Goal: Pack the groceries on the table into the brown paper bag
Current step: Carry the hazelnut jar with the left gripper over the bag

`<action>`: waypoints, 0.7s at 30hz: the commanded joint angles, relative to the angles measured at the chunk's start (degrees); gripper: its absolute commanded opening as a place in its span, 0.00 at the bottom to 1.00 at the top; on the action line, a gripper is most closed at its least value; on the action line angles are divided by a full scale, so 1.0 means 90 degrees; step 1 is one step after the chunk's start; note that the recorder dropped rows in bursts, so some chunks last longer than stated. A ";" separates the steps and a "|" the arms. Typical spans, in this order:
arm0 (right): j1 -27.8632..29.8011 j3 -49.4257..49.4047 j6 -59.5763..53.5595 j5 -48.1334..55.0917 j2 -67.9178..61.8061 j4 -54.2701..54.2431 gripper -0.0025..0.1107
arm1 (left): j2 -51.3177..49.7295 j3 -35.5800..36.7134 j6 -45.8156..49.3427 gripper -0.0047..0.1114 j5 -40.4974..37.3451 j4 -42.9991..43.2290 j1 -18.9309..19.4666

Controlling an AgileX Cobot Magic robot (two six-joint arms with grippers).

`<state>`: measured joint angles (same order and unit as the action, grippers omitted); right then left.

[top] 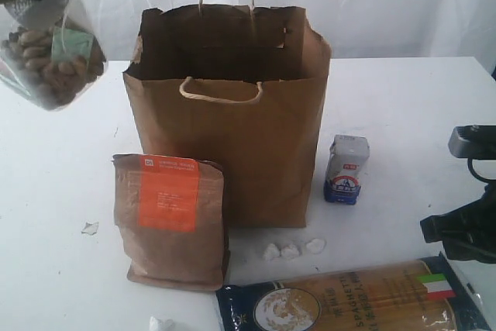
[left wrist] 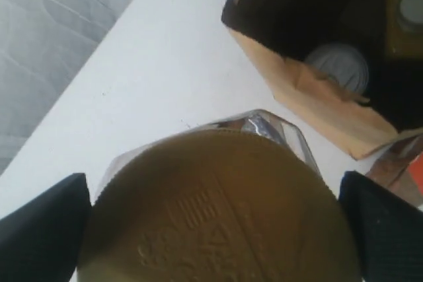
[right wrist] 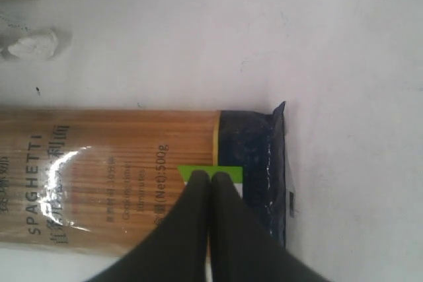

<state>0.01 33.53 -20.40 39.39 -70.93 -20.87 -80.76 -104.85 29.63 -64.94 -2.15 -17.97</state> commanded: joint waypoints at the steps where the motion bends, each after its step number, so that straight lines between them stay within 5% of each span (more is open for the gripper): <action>1: 0.0053 -0.0032 -0.0002 -0.0028 0.0048 -0.0024 0.02 | 0.0090 -0.0568 0.0034 0.04 -0.0558 -0.0397 0.0015; 6: 0.0053 -0.0032 -0.0001 -0.0015 0.0048 -0.0250 0.02 | 0.0090 -0.0865 0.0034 0.04 -0.0552 -0.1151 0.0015; 17: 0.0053 -0.0032 -0.0001 -0.0002 0.0048 -0.0585 0.02 | 0.0090 -0.0871 0.0567 0.04 0.1299 -0.2788 0.0015; 21: 0.0053 -0.0032 -0.0001 -0.0014 0.0048 -0.0585 0.02 | -0.0001 -0.0871 0.1365 0.04 0.1586 -0.4286 0.0015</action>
<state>0.01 33.53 -20.40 39.49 -70.93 -25.80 -80.94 -111.95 38.36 -52.89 -33.20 -17.97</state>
